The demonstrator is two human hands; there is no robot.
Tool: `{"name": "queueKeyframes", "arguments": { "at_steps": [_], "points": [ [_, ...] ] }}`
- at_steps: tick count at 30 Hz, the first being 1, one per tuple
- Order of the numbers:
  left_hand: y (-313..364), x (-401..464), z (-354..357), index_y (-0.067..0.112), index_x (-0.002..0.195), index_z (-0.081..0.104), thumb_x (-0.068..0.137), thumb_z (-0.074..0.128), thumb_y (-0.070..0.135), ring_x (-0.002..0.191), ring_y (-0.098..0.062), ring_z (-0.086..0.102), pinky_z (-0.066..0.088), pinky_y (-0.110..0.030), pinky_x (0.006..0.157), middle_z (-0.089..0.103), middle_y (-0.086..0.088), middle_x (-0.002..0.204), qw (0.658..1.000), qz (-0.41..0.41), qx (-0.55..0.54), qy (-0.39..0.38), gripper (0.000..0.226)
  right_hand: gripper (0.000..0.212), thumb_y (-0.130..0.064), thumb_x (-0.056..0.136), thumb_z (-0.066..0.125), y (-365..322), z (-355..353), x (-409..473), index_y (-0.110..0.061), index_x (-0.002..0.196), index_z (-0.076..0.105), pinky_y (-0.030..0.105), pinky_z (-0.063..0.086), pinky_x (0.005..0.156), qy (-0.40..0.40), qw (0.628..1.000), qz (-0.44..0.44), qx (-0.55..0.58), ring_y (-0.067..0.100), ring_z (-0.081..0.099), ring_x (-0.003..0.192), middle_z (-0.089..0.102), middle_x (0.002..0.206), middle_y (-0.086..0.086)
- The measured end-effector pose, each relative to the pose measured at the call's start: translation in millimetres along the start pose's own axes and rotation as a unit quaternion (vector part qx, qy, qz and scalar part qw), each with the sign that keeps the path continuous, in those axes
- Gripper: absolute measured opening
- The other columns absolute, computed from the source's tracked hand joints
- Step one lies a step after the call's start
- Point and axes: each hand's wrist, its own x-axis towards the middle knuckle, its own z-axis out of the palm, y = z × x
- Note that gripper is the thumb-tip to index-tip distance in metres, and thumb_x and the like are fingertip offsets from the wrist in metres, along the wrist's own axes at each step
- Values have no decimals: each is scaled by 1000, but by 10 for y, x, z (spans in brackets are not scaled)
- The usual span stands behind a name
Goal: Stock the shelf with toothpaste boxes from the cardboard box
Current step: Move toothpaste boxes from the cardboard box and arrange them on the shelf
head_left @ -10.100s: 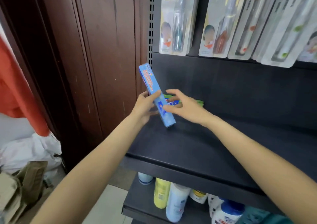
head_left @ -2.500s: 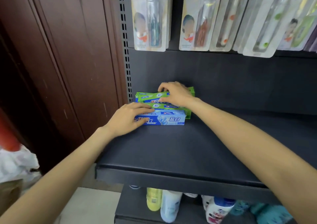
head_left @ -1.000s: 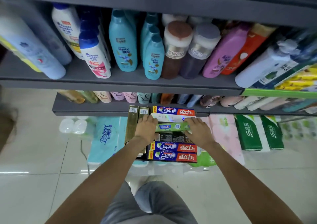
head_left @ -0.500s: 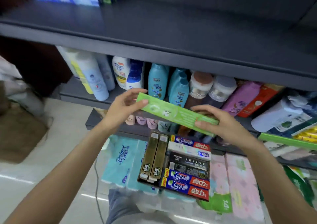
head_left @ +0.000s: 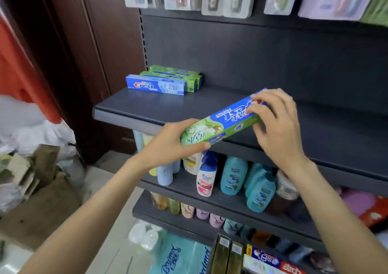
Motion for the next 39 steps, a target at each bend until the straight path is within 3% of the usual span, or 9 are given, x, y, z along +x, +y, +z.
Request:
{"name": "queueKeyframes", "arguments": {
  "at_steps": [3,6,8,13,17,20,24,30,39],
  "points": [
    [-134,103,1,29,121,55,76,65,48,90,1,60,46,-18,77,66,17,100,990,-12,45,130,50,46,-6,76,69,-102,109,128,-9,116,46,37,36,104,4,973,210,98,23,42,121,45,131,10],
    [-202,248,55,32,123,51,81,69,40,95,3,57,42,-13,77,62,20,103,975,-38,-17,217,47,38,-16,86,65,-325,254,324,-19,115,40,35,50,91,-41,824,446,348,11,60,99,58,118,2],
    [-161,357,116,39,126,43,82,69,28,102,9,51,36,-7,81,56,24,110,979,-2,-62,193,52,39,-27,89,61,-434,449,437,-25,120,37,32,54,82,-129,747,496,424,13,66,91,66,104,0],
    [-361,619,108,25,145,31,79,61,51,118,0,43,38,-16,99,48,8,126,996,42,-52,63,77,42,-25,86,66,-310,809,578,-38,120,44,41,52,90,-156,780,459,395,13,66,97,69,104,-3],
    [-941,976,-467,25,122,59,79,54,54,122,-7,46,37,-25,101,50,6,129,987,29,48,152,52,41,-27,84,67,62,899,729,-55,108,49,43,50,92,-201,825,415,325,21,65,96,67,104,-2],
    [-1417,1333,-952,16,124,58,83,57,35,125,-22,45,28,-23,104,50,-3,134,974,10,168,151,46,45,-23,88,61,256,1032,956,-45,124,47,28,47,82,-241,871,360,234,16,60,95,62,108,-7],
    [-1793,1633,-1265,23,138,45,90,51,42,133,-22,35,29,-46,109,41,4,146,924,-49,375,50,52,51,-19,86,60,391,1408,1319,-37,131,45,30,43,87,-268,912,270,153,12,55,103,58,115,-15],
    [-1878,1506,-1379,31,137,44,92,48,41,125,-18,44,37,-36,99,47,8,139,908,-6,417,32,46,52,-19,87,64,305,2054,1636,-36,133,47,33,42,95,-309,904,215,203,14,55,106,59,123,-11],
    [-1983,1320,-1487,33,133,50,89,54,41,122,-19,46,39,-38,99,52,6,132,925,49,375,44,45,29,-30,93,52,156,2537,1631,-41,119,61,40,28,96,-419,898,131,39,22,37,118,54,130,-10]
  ]
}}
